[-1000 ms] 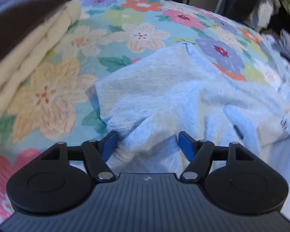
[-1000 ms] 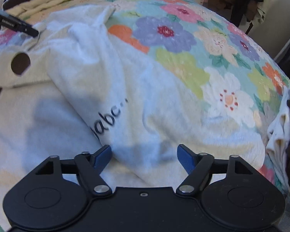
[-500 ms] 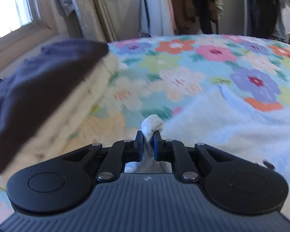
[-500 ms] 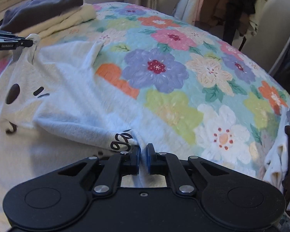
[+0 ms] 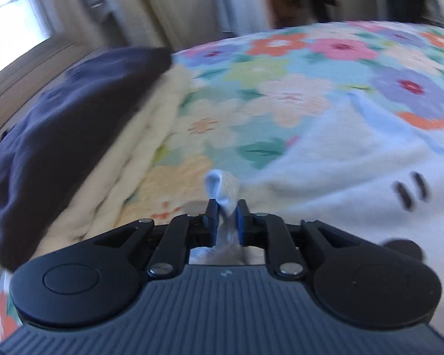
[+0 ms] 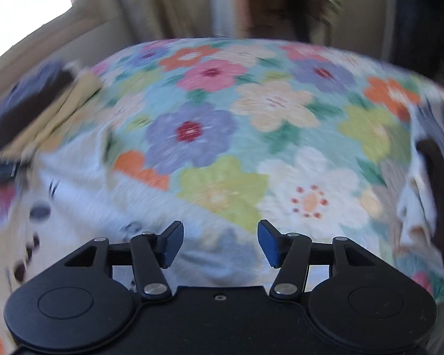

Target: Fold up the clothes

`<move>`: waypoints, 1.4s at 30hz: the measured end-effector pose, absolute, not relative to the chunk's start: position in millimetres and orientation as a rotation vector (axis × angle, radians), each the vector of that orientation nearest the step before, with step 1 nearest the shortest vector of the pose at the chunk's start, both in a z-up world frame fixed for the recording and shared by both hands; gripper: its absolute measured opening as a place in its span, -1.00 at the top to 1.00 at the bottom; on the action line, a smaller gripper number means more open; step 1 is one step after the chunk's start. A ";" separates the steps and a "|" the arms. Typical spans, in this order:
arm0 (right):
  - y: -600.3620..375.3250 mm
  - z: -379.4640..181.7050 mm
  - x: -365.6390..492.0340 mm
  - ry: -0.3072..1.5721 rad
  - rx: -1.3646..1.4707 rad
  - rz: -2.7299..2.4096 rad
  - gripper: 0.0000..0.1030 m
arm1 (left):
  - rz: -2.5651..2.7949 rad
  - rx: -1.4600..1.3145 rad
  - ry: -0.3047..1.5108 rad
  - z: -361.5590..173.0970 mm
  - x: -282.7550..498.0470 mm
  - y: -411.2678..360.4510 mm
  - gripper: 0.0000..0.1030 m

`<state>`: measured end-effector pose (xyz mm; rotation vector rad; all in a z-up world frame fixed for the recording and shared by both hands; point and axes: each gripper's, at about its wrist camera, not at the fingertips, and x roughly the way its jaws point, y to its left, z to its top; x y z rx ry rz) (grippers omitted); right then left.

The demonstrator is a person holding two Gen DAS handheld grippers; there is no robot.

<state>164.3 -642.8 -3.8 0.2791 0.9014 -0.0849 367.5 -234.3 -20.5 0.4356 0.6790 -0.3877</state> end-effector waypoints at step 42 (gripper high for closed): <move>-705.5 -6.7 224.0 0.673 0.056 -0.373 0.78 | -0.494 0.442 0.524 6.3 453.0 -356.5 0.75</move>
